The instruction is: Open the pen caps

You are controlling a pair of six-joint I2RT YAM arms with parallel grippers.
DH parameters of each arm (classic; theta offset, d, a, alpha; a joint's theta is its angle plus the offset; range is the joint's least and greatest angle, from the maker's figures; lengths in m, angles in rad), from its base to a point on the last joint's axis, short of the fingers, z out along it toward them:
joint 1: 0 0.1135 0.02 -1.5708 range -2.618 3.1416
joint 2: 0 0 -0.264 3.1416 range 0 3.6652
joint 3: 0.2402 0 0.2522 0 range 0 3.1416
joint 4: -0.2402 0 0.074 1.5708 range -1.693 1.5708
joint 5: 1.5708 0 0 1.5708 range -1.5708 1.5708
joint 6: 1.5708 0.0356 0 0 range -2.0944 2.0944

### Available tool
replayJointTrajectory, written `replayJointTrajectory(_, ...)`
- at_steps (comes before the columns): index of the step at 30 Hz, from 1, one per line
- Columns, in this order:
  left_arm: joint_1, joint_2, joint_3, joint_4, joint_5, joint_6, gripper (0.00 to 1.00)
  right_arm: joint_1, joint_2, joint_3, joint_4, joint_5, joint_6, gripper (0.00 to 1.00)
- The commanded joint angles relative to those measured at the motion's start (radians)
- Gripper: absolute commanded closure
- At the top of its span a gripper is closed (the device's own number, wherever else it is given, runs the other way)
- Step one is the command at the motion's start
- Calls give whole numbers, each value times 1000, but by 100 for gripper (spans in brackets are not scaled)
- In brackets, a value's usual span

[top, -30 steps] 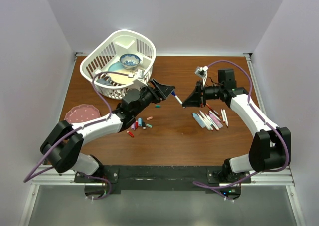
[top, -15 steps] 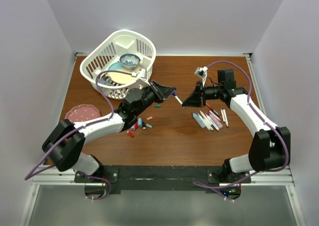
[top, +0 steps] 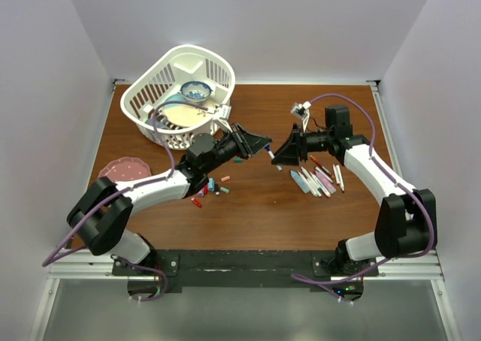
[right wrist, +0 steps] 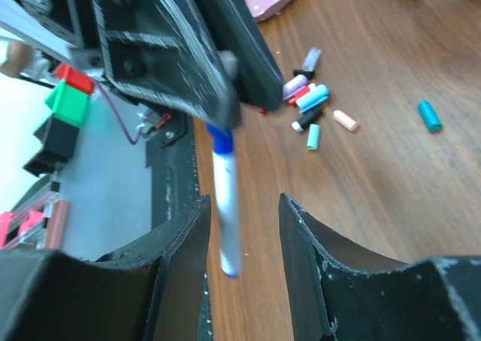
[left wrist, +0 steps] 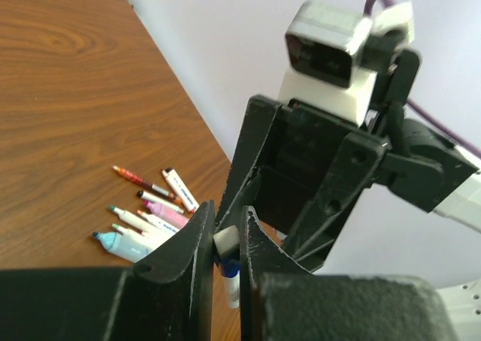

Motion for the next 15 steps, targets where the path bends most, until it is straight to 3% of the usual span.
replayJointTrajectory(1, -2, 43, 48, 67, 74, 37, 100, 18, 15, -7, 83, -24, 82, 54)
replayJointTrajectory(2, -3, 54, 54, 64, 79, 40, 100, 21, 17, -7, 87, -22, 87, 55)
replayJointTrajectory(4, -5, 62, 63, 61, 77, 50, 100, 30, 20, -9, 88, -16, 96, 66)
replayJointTrajectory(5, -5, 65, 69, 58, 73, 56, 100, 33, 21, -7, 90, -17, 99, 79)
replayJointTrajectory(6, -3, 62, 75, 48, 50, 83, 100, 41, 29, -6, 90, -22, 102, 100)
replayJointTrajectory(11, 78, -34, 137, -34, -137, 195, 100, 67, 47, 5, 51, -18, 81, 100)
replayJointTrajectory(15, 278, -101, 201, -44, -171, 133, 100, 85, 55, 8, 30, -19, 61, 100)
